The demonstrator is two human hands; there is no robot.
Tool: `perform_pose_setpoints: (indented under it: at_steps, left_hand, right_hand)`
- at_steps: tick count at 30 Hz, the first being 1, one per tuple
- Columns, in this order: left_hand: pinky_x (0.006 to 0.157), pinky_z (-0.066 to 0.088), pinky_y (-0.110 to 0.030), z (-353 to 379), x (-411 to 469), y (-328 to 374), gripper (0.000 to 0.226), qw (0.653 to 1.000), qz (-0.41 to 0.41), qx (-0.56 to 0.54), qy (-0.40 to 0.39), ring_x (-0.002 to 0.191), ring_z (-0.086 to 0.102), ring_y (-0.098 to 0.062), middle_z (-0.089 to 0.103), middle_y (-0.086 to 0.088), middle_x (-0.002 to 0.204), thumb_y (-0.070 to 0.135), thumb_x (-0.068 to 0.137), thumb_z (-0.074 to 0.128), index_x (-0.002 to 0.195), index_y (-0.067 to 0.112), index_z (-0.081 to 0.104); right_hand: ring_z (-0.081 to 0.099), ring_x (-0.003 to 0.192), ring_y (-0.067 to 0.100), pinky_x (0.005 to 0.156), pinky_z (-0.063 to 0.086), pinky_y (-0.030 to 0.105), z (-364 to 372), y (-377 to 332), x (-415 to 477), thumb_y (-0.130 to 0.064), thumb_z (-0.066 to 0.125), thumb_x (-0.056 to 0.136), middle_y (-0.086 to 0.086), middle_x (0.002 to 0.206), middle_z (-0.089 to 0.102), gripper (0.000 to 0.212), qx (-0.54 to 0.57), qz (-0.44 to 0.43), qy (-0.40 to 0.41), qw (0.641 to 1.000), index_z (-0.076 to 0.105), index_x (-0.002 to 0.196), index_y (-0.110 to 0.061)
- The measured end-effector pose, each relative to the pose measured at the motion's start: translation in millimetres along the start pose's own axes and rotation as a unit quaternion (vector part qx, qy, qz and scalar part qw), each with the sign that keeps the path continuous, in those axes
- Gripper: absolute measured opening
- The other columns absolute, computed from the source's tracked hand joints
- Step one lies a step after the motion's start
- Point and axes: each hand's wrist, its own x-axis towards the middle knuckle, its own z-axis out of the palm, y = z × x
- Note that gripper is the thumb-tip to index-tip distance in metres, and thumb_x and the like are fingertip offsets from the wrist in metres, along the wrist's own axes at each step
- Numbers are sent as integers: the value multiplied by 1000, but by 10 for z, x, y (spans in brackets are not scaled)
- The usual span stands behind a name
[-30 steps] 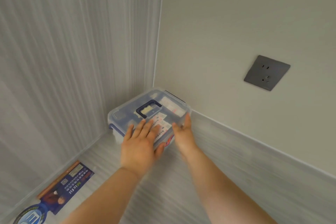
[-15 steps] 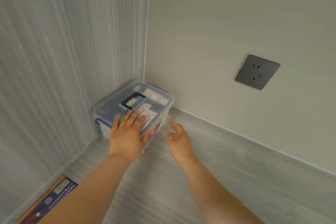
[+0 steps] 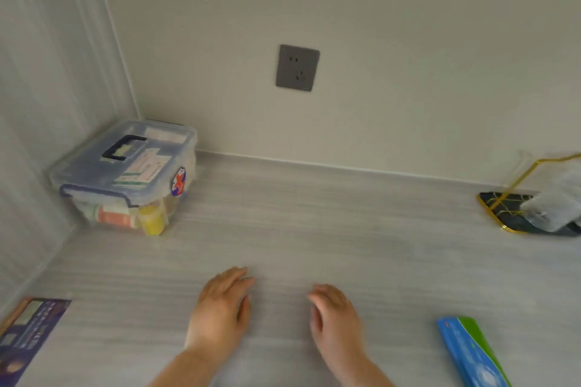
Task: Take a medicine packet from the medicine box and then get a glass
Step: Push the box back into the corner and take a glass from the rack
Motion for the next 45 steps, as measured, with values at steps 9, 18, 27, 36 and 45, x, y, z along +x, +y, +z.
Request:
perform_pose_setpoints:
  at_steps: [9,18,27,36,45]
  left_hand:
    - [83,36,-32,370,-184,306,66,993,-30,24,-111,83,68,-40,72,-22,91,44,87,19,85,2,71]
    - [97,38,-54,443,-46,463,51,989,-116,-12,-90,110,53,-45,62,-25,115,31,62,51,101,1,65]
    - [100,35,-50,1229,371,1784,34,994,-69,-75,-47,115,49,-42,57,-24,122,-6,72,64,105,2,62]
    - [111,20,-35,1846,944,2437,52,989,-108,-28,-101,134,29,-26,31,-7,147,32,84,55,132,22,37]
    - [114,7,-34,2177,1305,2736,57,985,-121,41,-112,140,9,-17,15,1,153,46,88,40,137,27,20]
  right_hand:
    - [72,78,6,64,56,15,-12,303,-440,-30,89,33,-11,83,76,41,-66,41,-34,996,75,71,-24]
    - [71,74,15,64,56,18,-588,811,-331,-7,85,41,0,83,75,41,-19,7,65,998,72,78,-16]
    - [71,75,18,67,60,29,-1910,2552,-298,-17,87,29,1,85,75,52,-228,-46,35,972,73,79,-18]
    - [-6,142,34,115,-6,51,-2678,4012,282,-12,37,94,17,155,-4,56,-560,-106,-276,774,10,142,-8]
    - [-6,141,38,113,-7,55,-2590,4327,943,-18,47,91,18,155,2,65,-715,-181,-264,622,10,142,-6]
